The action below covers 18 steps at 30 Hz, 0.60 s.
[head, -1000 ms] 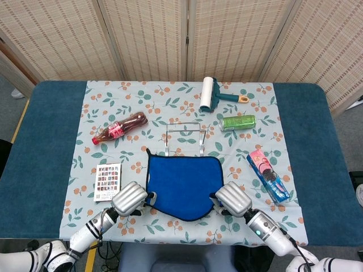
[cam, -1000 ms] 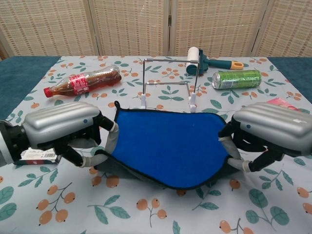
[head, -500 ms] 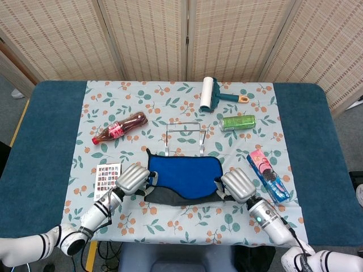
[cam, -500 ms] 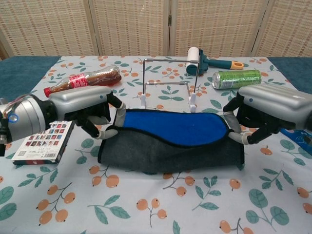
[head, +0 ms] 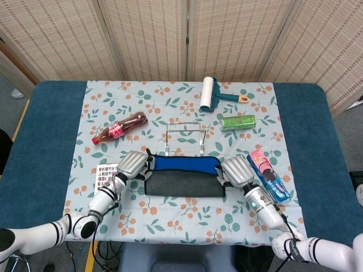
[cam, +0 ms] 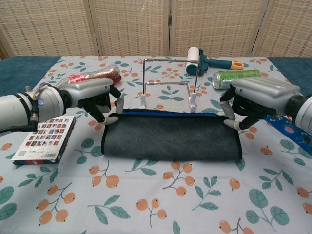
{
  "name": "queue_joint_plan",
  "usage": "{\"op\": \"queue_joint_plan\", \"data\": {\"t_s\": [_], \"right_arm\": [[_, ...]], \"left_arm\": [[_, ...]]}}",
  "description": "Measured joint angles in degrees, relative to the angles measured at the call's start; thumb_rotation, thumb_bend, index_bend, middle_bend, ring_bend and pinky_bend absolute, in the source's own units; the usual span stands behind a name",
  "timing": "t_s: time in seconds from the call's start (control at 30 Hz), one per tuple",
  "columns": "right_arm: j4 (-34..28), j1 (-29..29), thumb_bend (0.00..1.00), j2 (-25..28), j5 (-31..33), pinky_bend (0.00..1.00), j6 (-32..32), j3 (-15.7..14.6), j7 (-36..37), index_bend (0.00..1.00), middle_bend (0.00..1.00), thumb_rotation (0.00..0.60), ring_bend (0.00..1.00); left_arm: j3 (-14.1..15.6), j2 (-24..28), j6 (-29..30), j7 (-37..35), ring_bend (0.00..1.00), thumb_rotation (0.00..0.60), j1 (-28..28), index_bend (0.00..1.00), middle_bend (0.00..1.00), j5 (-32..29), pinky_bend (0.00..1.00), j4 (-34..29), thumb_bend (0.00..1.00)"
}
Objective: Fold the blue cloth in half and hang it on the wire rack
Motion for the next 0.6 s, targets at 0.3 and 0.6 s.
{"op": "queue_joint_plan", "data": {"t_s": [0.3, 0.6], "right_arm": [[3.44, 2.29, 0.49, -1.90, 2.99, 0.97, -2.47, 1.34, -1.11, 0.68, 0.93, 0.600, 0.87], [6.73, 3.89, 0.49, -3.43, 4.56, 0.97, -3.99, 1.72, -1.57, 0.68, 0.93, 0.600, 0.87]], "left_arm": [[-1.64, -2.58, -3.02, 3.34, 0.86, 0.600, -3.11, 0.62, 1.00, -5.55, 0.95, 6.12, 0.43], [-2.25, -4.24, -4.98, 5.65, 0.86, 0.600, -5.12, 0.61, 1.00, -9.51, 0.95, 10.30, 0.43]]}}
